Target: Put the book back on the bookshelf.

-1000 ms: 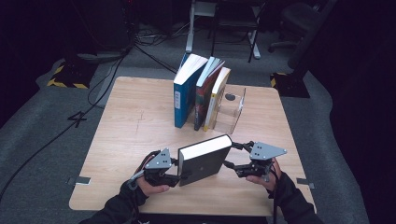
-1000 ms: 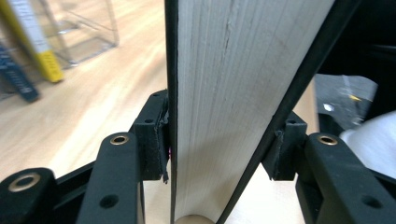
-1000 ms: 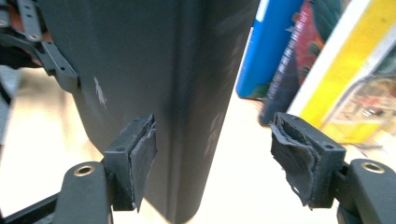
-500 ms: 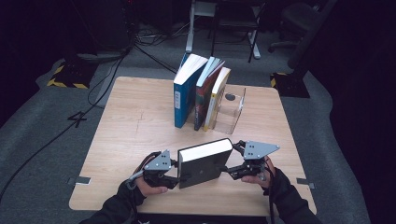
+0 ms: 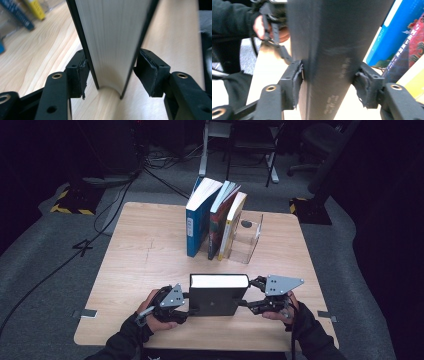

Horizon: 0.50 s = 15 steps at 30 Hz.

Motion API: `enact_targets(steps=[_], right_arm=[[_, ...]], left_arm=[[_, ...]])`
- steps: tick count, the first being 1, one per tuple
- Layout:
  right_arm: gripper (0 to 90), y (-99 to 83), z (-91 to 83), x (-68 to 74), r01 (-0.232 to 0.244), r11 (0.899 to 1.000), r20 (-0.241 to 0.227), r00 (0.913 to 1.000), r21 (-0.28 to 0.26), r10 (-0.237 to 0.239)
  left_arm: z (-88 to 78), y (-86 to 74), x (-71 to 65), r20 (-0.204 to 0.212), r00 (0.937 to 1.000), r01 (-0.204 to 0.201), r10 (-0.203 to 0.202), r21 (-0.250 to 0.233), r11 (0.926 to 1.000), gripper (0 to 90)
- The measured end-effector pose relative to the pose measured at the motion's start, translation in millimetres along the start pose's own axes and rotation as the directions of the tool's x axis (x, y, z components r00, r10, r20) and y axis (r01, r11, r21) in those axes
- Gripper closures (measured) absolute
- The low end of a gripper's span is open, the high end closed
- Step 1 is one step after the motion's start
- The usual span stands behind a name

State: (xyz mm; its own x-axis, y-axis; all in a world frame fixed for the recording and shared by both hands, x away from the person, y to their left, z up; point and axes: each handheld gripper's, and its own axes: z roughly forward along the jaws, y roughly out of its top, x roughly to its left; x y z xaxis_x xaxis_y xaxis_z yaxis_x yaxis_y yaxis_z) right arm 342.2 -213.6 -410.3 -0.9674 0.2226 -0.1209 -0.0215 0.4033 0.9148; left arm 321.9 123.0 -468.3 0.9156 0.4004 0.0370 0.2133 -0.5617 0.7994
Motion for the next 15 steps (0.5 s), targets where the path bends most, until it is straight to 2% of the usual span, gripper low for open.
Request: enact_targets(steps=[4,9,12,15], right_arm=[[46.9,2.7,-1.4,2.7,0.013,1.0,0.0,0.9999,0.002,-0.013],[43.8,13.0,-0.1,8.3,0.025,1.0,0.007,0.9997,-0.007,-0.025],[42.5,20.9,5.0,12.8,0.03,1.0,0.035,0.9989,0.006,-0.03],[43.4,27.8,10.3,15.8,0.024,1.0,0.063,0.9977,0.015,-0.025]], left_arm=[[-0.2,-0.4,2.4,-0.026,0.9996,-0.005,0.005,-0.001,1.0,43.0],[2.9,-2.8,7.1,-0.06,0.997,0.047,-0.049,-0.028,0.9985,39.2],[6.0,-2.7,8.7,-0.093,0.9937,0.06,-0.063,-0.038,0.9975,38.1],[10.2,-2.0,9.9,-0.099,0.9925,0.068,-0.071,-0.034,0.9971,32.9]])
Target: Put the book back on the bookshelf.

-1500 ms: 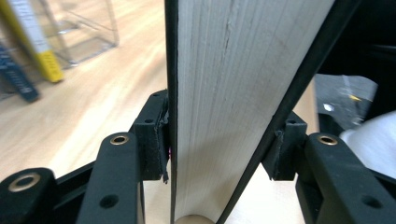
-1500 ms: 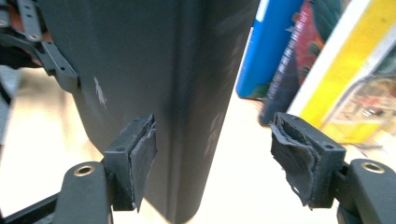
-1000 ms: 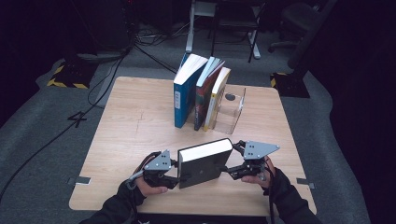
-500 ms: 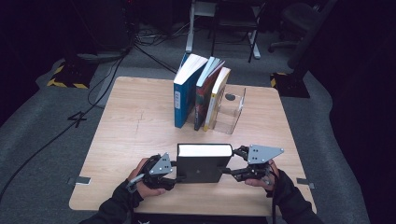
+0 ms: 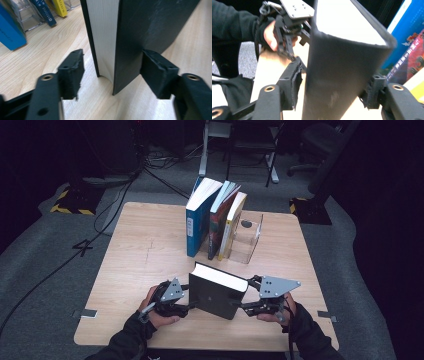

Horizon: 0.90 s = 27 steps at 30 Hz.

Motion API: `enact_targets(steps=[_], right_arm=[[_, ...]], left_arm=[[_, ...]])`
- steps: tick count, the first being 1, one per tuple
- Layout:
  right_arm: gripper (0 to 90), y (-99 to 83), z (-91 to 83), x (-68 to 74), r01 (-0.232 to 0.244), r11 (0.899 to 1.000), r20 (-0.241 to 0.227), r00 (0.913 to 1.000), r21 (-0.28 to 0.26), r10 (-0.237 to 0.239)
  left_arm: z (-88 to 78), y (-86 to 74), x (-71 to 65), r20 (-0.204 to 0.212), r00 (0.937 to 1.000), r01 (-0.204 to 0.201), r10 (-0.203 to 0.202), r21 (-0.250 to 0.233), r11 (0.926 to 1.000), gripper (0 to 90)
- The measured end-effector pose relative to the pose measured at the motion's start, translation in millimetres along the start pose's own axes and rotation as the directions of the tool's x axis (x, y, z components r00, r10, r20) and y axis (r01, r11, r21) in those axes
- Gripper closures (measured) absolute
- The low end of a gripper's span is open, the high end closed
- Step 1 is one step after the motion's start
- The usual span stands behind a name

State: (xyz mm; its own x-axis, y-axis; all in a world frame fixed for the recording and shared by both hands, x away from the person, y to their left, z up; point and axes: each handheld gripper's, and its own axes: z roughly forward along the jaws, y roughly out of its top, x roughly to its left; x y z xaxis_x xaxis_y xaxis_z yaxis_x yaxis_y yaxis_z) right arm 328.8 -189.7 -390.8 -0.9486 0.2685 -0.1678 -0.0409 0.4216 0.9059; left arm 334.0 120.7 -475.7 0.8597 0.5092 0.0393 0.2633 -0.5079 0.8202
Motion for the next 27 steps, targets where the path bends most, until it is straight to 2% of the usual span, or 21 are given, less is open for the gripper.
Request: enact_targets(steps=[3,7,14,19,21,27], right_arm=[[46.9,4.2,1.7,0.5,-0.023,1.0,0.01,0.9997,-0.012,0.023],[49.2,9.5,1.9,-0.8,-0.071,0.997,0.029,0.997,-0.01,0.072],[50.6,8.6,-11.2,-5.2,-0.066,0.997,0.045,0.9968,0.027,0.065],[50.0,5.4,-21.9,-10.6,-0.069,0.997,0.067,0.9956,0.041,0.066],[49.9,5.1,-24.3,-13.1,-0.089,0.996,0.07,0.9938,0.031,0.086],[48.3,10.7,-22.2,-15.3,-0.119,0.99,0.059,0.9916,0.076,0.115]], left_arm=[[8.6,1.7,-1.7,0.022,0.9997,-0.011,0.011,0.005,0.9999,31.9],[19.1,6.5,-7.5,0.005,0.9995,-0.03,0.03,0.015,0.9994,24.9],[35.8,16.3,-14.8,-0.015,0.9997,-0.022,0.022,0.0,0.9998,23.4],[48.7,23.9,-17.5,-0.01,0.9998,-0.018,0.018,-0.009,0.9998,21.9],[51.0,25.4,-18.1,-0.007,0.9999,-0.014,0.014,-0.009,0.9999,21.1],[50.9,25.1,-18.2,-0.005,1.0,-0.009,0.009,-0.009,0.9999,21.0]])
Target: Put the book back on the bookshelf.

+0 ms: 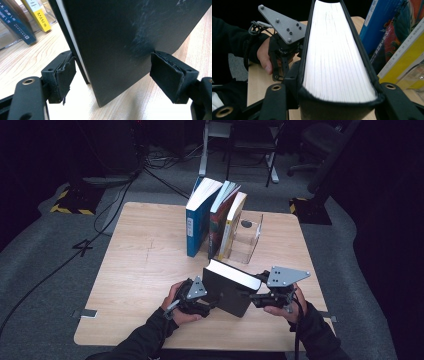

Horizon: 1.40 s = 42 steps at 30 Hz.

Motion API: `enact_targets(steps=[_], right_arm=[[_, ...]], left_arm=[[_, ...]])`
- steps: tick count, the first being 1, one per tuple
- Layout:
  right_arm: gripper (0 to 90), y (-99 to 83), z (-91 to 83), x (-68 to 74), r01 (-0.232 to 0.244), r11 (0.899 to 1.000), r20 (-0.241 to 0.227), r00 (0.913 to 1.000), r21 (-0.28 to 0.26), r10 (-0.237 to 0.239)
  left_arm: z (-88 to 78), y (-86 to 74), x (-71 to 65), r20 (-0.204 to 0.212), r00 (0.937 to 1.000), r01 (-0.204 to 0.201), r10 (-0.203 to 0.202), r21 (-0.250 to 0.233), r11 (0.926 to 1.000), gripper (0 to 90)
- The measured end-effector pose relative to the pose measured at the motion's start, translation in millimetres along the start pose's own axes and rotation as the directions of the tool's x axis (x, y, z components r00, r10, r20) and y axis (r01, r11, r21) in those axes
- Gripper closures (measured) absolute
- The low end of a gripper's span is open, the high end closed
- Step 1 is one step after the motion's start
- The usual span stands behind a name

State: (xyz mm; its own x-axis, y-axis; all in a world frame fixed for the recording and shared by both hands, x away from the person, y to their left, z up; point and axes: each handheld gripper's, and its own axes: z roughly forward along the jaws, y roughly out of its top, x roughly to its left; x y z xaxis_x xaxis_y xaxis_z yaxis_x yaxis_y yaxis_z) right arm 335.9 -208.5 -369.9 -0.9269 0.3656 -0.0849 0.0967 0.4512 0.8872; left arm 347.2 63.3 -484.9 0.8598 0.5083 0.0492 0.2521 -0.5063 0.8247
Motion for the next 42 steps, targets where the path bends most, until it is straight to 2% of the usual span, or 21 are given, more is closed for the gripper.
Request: enact_targets(steps=[4,7,12,16,19,25,27,31,34,37,42], right_arm=[[46.4,5.4,8.9,-1.6,-0.03,0.997,-0.013,0.9994,0.071,0.031],[47.4,7.7,13.5,-3.9,-0.054,0.996,-0.025,0.9981,0.076,0.056],[46.7,13.0,15.7,-6.2,-0.069,0.994,-0.032,0.9969,0.081,0.072],[46.0,17.2,17.8,-5.1,-0.076,0.993,-0.035,0.9962,0.088,0.08],[45.4,18.0,18.5,-4.9,-0.089,0.993,-0.039,0.9949,0.083,0.093],[46.8,21.6,20.5,-2.7,-0.087,0.991,-0.02,0.9958,0.105,0.09],[47.8,23.2,22.3,-0.9,-0.083,0.99,-0.002,0.9965,0.111,0.083],[50.3,25.1,22.4,0.7,-0.071,0.992,0.014,0.9974,0.108,0.07],[51.3,24.5,21.4,-0.2,-0.074,0.992,0.025,0.9971,0.101,0.072],[51.8,24.8,21.1,-0.2,-0.072,0.992,0.025,0.9973,0.099,0.069],[52.3,25.2,20.6,-1.6,-0.071,0.992,0.02,0.9974,0.103,0.069]], left_arm=[[-1.5,-0.9,1.5,-0.001,1.0,0.0,0.0,0.009,1.0,22.2],[-6.4,-3.6,4.0,0.006,0.9999,0.012,-0.012,0.018,0.9998,27.0],[-25.3,-13.1,11.6,0.01,0.9994,0.032,-0.033,0.048,0.9983,25.2],[-43.9,-29.5,17.9,-0.019,0.9984,0.056,-0.054,0.091,0.9943,24.9],[-58.8,-43.4,23.0,-0.06,0.9959,0.076,-0.069,0.125,0.9893,24.0],[-83.7,-62.8,38.6,-0.101,0.9852,0.151,-0.139,0.123,0.9808,23.7],[-86.2,-67.8,42.9,-0.131,0.9835,0.145,-0.125,0.156,0.9771,23.3],[-89.8,-79.3,52.3,-0.167,0.9766,0.165,-0.135,0.181,0.9696,23.3],[-91.1,-83.1,55.8,-0.189,0.973,0.167,-0.133,0.179,0.9695,23.3],[-90.4,-86.3,58.8,-0.194,0.9694,0.186,-0.15,0.185,0.9648,22.4],[-88.8,-88.1,60.4,-0.192,0.9651,0.212,-0.178,0.173,0.9618,20.9]])
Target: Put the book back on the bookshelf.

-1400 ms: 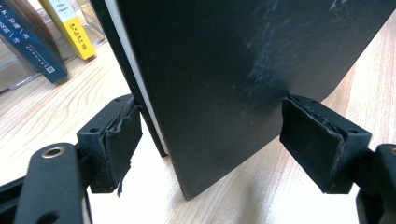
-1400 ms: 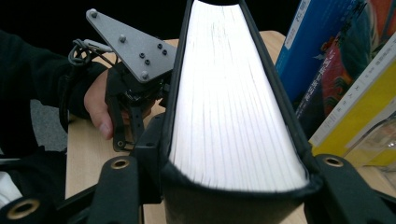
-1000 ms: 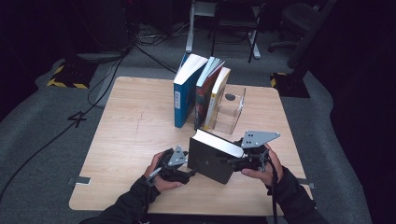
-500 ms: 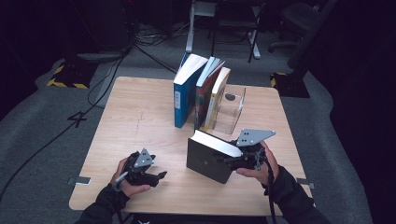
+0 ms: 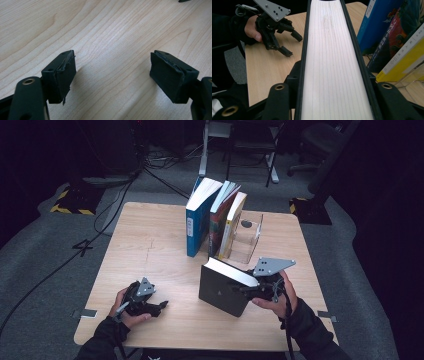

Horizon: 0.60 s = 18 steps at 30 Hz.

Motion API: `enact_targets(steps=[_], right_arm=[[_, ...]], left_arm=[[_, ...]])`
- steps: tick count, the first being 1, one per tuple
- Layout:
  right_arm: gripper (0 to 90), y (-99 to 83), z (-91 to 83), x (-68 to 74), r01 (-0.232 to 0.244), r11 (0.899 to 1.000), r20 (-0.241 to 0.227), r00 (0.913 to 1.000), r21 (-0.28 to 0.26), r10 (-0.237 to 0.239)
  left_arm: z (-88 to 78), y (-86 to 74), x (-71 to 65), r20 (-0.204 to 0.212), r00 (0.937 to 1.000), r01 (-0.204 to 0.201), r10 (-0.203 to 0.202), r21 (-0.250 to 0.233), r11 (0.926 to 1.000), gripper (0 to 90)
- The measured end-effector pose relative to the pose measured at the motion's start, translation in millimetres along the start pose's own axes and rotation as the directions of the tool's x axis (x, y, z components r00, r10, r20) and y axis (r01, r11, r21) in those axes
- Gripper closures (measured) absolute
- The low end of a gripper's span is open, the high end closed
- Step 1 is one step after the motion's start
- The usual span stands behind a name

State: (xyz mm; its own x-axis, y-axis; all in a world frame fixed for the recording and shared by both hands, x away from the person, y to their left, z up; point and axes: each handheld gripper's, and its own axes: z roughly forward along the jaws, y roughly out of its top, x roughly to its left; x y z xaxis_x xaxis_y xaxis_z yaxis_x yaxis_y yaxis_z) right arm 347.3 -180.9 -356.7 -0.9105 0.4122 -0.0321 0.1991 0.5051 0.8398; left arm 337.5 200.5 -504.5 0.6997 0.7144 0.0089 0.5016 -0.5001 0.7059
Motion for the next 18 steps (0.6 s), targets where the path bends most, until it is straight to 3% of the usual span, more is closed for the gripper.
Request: enact_targets(steps=[7,13,18], right_arm=[[52.8,0.2,-2.6,-5.1,-0.031,0.999,0.016,0.9994,-0.007,0.031],[53.1,-3.4,-13.8,-15.7,-0.066,0.998,0.112,0.9914,-0.026,0.068],[53.3,-2.8,-23.9,-28.1,-0.068,0.998,0.181,0.981,-0.018,0.07]], left_arm=[[0.7,0.5,2.3,0.021,0.9997,0.008,-0.008,0.009,0.9999,20.7],[0.7,0.4,2.2,0.021,0.9997,0.009,-0.009,0.009,0.9999,20.7],[0.8,0.5,2.1,0.021,0.9997,0.01,-0.01,0.008,0.9999,20.7]])
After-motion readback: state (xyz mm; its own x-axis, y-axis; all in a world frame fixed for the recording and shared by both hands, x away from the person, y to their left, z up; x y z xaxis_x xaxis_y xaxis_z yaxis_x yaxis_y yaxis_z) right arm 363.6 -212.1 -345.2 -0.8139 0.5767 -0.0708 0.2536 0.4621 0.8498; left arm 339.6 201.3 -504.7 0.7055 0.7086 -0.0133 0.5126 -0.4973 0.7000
